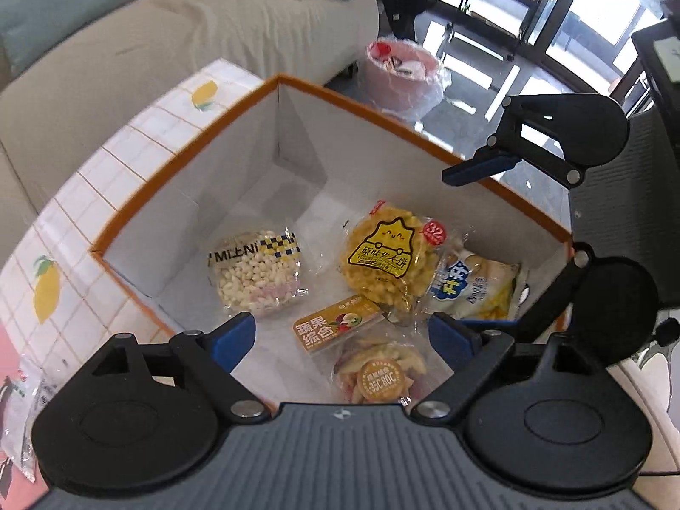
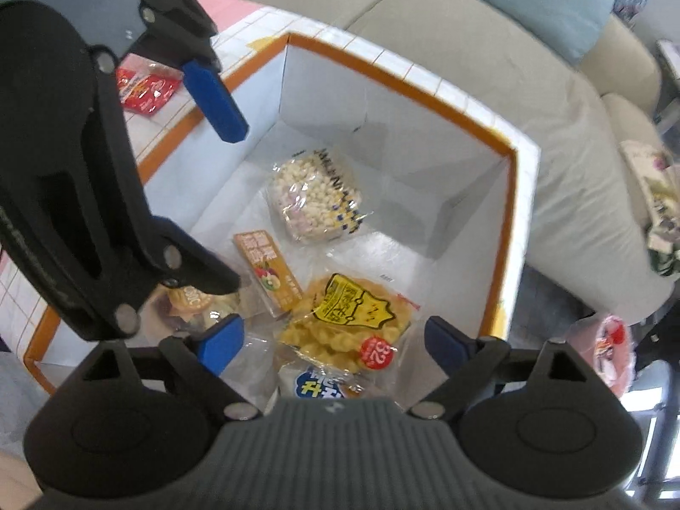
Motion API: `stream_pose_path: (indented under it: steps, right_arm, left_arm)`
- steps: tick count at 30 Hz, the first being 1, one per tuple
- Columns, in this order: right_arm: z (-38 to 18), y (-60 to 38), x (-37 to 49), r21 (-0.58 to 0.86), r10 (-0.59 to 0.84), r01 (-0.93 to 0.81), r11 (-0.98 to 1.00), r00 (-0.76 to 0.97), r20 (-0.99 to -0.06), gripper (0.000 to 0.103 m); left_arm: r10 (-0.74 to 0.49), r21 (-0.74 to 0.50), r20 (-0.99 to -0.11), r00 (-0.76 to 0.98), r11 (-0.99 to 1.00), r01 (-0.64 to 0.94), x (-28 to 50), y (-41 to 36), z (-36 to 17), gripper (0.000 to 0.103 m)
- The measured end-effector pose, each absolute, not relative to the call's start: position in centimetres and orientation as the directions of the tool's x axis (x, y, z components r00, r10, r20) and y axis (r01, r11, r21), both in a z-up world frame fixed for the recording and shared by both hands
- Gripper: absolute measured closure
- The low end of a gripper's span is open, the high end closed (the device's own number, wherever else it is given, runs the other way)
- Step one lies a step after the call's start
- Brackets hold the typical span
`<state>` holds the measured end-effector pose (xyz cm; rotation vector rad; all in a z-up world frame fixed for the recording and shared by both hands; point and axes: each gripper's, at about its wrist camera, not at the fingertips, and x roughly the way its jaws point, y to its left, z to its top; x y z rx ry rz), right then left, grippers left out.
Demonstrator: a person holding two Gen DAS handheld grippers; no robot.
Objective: Organize snacks
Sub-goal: 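Move both tools back from the box toward the table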
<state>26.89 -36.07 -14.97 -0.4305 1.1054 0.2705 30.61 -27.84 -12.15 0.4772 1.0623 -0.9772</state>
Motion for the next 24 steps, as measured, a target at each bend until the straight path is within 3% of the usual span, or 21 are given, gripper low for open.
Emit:
stream_pose_path:
  steps: [7,14,24]
  right_arm:
    - [-12.4,-35.8,23.9,-0.238,-0.043,-0.279,0.93,0.56,-0.827,0.013]
    - [-9.3,-33.4,20.5,-0.159,0.002,-0.168,0.973,0.694,-0.72,0.013]
    - [-9.0,-25.9,17.7,-0.024,0.105,-0.144,0.989,0.818,-0.566,0.012]
  left_arm:
    - [-0.467,-0.053,-0.854,0.227,0.513,0.857,27.9,-23.4,-8.8,0.002]
    - [-0.476,-0.007,-0.83,0.29,0.529,0.849,25.8,-17.1,-6.6,0.002]
    - [-0.397,-0.03,-0.778,0.487,0.798,0.602,23.7,-5.8,-5.8,0.0]
